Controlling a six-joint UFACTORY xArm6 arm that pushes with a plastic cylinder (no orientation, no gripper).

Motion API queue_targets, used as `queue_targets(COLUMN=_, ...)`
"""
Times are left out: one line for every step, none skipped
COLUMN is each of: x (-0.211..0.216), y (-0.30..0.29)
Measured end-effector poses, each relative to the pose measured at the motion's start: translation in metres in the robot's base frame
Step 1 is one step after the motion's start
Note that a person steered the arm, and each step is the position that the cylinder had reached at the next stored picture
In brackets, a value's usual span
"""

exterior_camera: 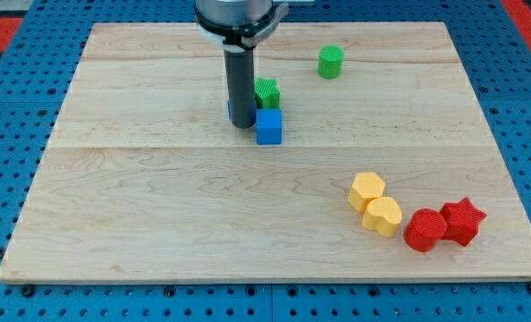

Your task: Slide the cube to the top right side of the yellow blocks

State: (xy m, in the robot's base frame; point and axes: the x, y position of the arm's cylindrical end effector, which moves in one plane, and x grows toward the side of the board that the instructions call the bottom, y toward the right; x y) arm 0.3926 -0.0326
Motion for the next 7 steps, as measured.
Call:
queue_targets(x=0.031, y=0.077)
queue_targets(x=0.057, y=0.026)
queue_targets(x=0.117, y=0.071)
queue_targets(x=0.109, y=0.118)
queue_targets(x=0.080, y=0.118)
queue_targets(x=0.086, y=0.088)
queue_targets(x=0.067, y=0.030)
